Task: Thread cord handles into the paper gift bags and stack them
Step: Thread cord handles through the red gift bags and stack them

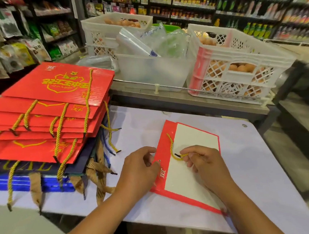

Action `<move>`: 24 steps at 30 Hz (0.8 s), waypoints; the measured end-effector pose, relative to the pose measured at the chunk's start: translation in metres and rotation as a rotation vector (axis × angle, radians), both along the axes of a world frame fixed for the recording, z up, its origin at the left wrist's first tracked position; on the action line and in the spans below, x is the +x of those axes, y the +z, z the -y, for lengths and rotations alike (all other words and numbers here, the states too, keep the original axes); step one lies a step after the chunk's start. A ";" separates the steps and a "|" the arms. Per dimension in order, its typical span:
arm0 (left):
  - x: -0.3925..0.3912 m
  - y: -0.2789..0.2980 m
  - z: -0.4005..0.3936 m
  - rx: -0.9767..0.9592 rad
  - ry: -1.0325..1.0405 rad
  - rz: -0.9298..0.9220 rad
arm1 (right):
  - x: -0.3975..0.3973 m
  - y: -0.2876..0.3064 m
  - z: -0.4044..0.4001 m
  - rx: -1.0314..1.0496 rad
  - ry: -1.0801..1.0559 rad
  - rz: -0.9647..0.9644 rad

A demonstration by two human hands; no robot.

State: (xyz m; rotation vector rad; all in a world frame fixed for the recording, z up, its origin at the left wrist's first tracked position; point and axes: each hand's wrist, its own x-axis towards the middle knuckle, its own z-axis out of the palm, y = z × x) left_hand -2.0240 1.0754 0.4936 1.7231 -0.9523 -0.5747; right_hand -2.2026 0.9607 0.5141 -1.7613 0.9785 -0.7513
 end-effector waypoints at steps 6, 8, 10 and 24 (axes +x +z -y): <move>-0.020 0.001 -0.010 -0.048 -0.051 -0.186 | 0.012 0.004 -0.001 -0.030 -0.048 -0.044; -0.029 -0.005 -0.014 -0.085 -0.026 -0.272 | 0.012 -0.002 -0.005 -0.029 -0.096 -0.022; -0.033 -0.012 -0.021 -0.105 -0.048 -0.326 | 0.010 -0.007 -0.010 -0.032 -0.121 -0.032; 0.041 -0.009 -0.049 -0.096 -0.066 -0.496 | 0.052 -0.003 -0.048 -0.060 0.072 0.009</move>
